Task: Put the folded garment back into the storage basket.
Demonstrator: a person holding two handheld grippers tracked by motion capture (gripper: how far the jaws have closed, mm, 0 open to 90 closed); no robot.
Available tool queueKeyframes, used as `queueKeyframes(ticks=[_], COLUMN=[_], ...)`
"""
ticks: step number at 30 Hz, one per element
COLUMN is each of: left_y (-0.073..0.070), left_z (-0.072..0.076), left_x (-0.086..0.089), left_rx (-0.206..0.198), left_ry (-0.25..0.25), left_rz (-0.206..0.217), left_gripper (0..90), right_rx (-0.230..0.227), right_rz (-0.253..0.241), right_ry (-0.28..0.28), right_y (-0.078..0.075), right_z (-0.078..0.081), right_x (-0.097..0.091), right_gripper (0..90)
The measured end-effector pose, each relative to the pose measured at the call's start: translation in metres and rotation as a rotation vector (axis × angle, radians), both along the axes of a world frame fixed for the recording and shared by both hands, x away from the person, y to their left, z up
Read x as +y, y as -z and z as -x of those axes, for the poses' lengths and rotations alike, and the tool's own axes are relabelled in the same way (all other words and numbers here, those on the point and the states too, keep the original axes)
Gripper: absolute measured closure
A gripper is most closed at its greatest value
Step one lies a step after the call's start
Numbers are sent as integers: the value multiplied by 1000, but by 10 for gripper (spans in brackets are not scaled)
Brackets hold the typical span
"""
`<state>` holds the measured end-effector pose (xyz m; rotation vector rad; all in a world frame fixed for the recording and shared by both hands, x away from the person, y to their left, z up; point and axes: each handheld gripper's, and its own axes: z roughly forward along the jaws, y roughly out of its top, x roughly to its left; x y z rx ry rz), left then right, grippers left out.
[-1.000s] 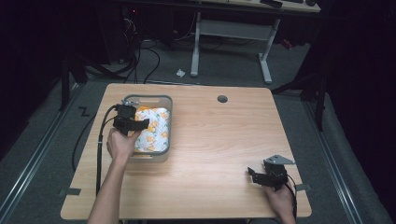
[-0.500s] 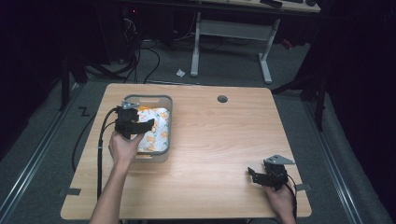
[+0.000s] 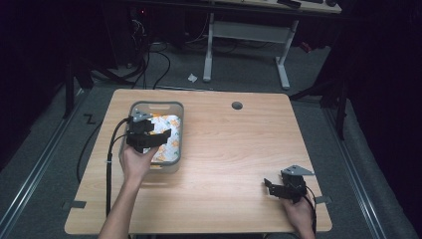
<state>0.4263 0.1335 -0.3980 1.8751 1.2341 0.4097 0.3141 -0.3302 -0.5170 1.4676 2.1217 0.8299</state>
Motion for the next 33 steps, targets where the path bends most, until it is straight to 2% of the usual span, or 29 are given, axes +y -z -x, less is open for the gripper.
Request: queueKeyframes(ticks=[10, 13, 15, 20, 22, 33], left_y=[-6, -7, -8, -8, -8, -7], left_z=[13, 17, 18, 23, 25, 36], left_x=[-8, -9, -9, -13, -14, -23], left_rx=[-29, -21, -12, -9, -12, -26], left_ry=[38, 53, 68, 85, 93, 121], left_rz=[11, 15, 49, 69, 61, 83], left_gripper=[323, 332, 335, 335, 333, 331], right_rx=[0, 0, 0, 1, 0, 2], right_rz=[-1, 0, -1, -2, -1, -2], right_ry=[0, 0, 0, 2, 2, 3], right_y=[0, 0, 0, 0, 0, 0], right_z=[0, 0, 0, 0, 0, 0], right_x=[0, 0, 0, 0, 0, 0], right_gripper=[227, 227, 227, 227, 227, 227])
